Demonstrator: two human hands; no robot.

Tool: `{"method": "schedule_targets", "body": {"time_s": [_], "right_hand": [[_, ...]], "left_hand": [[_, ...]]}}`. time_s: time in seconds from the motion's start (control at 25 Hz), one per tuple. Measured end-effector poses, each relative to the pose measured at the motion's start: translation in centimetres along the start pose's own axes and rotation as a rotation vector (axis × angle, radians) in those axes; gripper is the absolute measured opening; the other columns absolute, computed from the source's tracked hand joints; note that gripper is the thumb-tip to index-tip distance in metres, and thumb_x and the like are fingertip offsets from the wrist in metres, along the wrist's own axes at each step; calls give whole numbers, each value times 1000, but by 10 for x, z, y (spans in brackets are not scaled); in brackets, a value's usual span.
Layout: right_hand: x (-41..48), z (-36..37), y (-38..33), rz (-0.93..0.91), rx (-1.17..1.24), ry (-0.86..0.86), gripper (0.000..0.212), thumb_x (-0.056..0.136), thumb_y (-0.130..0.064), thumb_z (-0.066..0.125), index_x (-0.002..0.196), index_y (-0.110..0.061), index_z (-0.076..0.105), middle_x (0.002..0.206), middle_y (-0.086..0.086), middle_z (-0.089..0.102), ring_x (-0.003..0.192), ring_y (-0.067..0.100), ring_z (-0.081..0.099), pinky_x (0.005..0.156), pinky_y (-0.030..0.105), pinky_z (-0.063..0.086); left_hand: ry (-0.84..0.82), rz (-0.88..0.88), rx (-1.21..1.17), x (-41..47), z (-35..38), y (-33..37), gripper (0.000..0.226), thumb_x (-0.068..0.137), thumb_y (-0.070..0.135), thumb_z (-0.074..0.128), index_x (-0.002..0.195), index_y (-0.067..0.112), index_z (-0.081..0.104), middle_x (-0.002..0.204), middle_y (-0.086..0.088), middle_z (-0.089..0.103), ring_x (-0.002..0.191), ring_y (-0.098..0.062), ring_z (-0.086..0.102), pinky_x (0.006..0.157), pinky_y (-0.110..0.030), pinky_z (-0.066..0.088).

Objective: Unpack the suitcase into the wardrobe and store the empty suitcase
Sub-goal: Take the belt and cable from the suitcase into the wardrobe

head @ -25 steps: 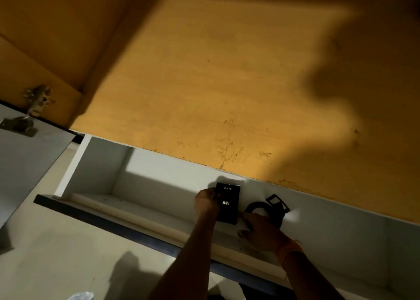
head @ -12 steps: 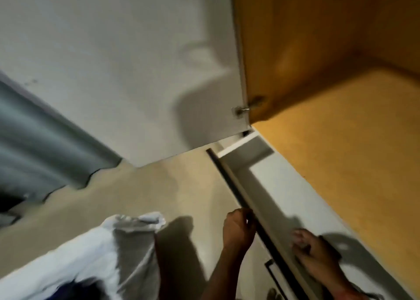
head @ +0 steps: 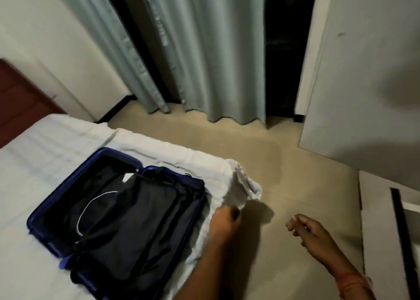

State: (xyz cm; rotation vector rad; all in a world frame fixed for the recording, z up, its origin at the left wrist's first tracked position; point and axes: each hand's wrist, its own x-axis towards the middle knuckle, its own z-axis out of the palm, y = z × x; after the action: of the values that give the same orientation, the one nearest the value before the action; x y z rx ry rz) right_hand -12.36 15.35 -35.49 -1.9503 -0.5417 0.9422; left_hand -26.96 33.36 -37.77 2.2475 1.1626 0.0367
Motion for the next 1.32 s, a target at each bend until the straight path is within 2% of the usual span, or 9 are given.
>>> {"method": "schedule_targets", "body": {"time_s": [0.16, 0.28, 0.44, 0.56, 0.72, 0.8, 0.96, 1.08, 1.32], "right_hand": [[60, 97, -64, -100, -48, -115, 28, 98, -23, 48, 83, -5, 64, 87, 11, 66, 81, 17, 59, 68, 8, 39], [97, 173, -109, -141, -96, -215, 33, 99, -27, 47, 86, 1, 61, 86, 15, 57, 80, 18, 54, 69, 11, 38], [136, 265, -144, -165, -289, -293, 34, 101, -26, 40, 69, -17, 48, 83, 4, 41, 80, 10, 50, 78, 22, 35], [164, 334, -164, -65, -381, -371, 40, 102, -32, 35, 67, -19, 47, 87, 7, 48, 88, 24, 51, 82, 32, 37], [181, 407, -201, -107, -454, -459, 43, 102, -33, 36, 63, -16, 39, 65, -1, 46, 69, 19, 47, 68, 32, 33], [187, 437, -210, -153, -473, -484, 43, 101, -33, 38, 61, -18, 38, 63, -4, 43, 71, 19, 46, 69, 30, 32], [203, 490, -225, -258, -476, -525, 39, 102, -30, 37, 69, -12, 47, 73, 4, 50, 78, 22, 50, 74, 32, 36], [214, 528, -238, -306, -451, -613, 39, 102, -29, 37, 66, -17, 47, 67, -2, 49, 68, 13, 49, 71, 29, 36], [268, 601, -244, -263, -504, -717, 36, 100, -29, 44, 69, -18, 60, 69, -4, 62, 74, 16, 61, 76, 29, 46]], "left_hand": [[97, -144, -13, 25, -58, -77, 22, 80, 31, 50, 72, 13, 60, 72, -10, 64, 69, -25, 60, 61, -41, 49], [187, -229, -54, 54, -96, -139, 20, 83, 32, 53, 76, 15, 62, 74, -5, 66, 72, -21, 61, 61, -36, 47], [213, -351, -165, 83, -129, -210, 16, 85, 33, 56, 84, 20, 65, 80, -1, 69, 78, -19, 64, 66, -30, 48], [246, -435, -217, 96, -152, -266, 15, 86, 30, 56, 84, 19, 66, 81, 1, 70, 78, -18, 65, 69, -31, 51], [326, -542, -307, 111, -177, -317, 13, 86, 28, 57, 84, 20, 67, 80, 2, 70, 77, -18, 65, 70, -33, 53], [339, -585, -345, 112, -185, -334, 13, 86, 28, 58, 85, 20, 67, 79, 1, 70, 77, -18, 66, 70, -32, 53], [411, -682, -373, 109, -203, -368, 11, 87, 27, 60, 89, 21, 68, 79, 3, 70, 77, -16, 66, 69, -28, 51], [468, -771, -359, 103, -211, -392, 11, 87, 27, 61, 89, 20, 69, 80, 2, 71, 77, -17, 66, 70, -29, 51], [486, -920, -400, 124, -206, -432, 11, 87, 28, 61, 91, 21, 69, 83, 1, 71, 81, -18, 66, 71, -27, 48]]}}
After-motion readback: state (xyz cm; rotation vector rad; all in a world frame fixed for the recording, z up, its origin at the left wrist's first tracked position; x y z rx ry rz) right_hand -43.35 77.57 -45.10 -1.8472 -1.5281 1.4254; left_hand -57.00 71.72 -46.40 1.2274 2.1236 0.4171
